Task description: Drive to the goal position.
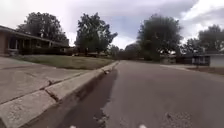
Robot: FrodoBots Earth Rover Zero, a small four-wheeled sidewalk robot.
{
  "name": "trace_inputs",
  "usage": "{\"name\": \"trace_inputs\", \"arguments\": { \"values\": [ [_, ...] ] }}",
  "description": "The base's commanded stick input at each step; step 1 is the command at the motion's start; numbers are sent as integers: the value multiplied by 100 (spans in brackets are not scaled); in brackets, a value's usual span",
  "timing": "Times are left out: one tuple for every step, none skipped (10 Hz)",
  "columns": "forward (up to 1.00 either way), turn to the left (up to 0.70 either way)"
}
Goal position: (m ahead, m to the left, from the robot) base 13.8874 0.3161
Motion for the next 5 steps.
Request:
{"name": "trace_inputs", "arguments": {
  "values": [
    [70, -35],
    [70, -35],
    [70, -35],
    [70, -35],
    [70, -29]
  ]
}}
